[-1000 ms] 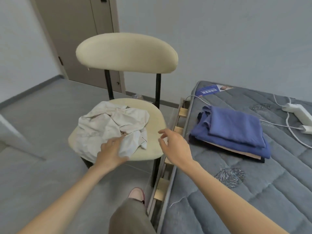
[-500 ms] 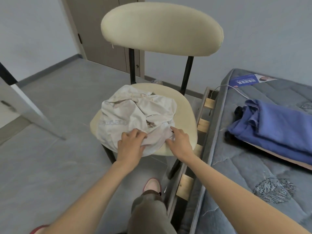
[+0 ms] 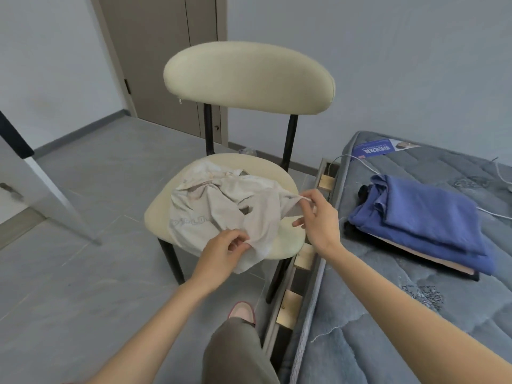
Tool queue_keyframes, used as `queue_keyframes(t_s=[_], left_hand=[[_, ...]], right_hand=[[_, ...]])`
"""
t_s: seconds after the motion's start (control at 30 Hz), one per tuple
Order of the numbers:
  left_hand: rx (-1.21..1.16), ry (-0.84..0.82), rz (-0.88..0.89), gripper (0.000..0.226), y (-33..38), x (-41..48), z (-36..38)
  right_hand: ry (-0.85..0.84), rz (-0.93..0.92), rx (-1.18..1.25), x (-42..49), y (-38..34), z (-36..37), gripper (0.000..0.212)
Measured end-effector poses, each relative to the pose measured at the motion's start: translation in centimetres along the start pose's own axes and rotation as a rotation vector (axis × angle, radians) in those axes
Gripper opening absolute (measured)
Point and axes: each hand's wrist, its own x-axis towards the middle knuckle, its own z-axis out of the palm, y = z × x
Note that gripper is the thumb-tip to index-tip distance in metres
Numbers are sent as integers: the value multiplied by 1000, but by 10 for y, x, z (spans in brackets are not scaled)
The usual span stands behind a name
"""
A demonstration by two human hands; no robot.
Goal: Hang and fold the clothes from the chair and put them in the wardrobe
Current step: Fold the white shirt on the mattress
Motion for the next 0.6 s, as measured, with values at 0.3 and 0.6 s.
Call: queue_keyframes(t_s=[0.3,0.6], left_hand=[[-175,79,158,7,111,-16,-7],[-149,137,257,74,237,-29,-51]], right_hand=[[173,-23,440,-9,-89,-114,9],[360,-149,484,-30,-157,-198,16]])
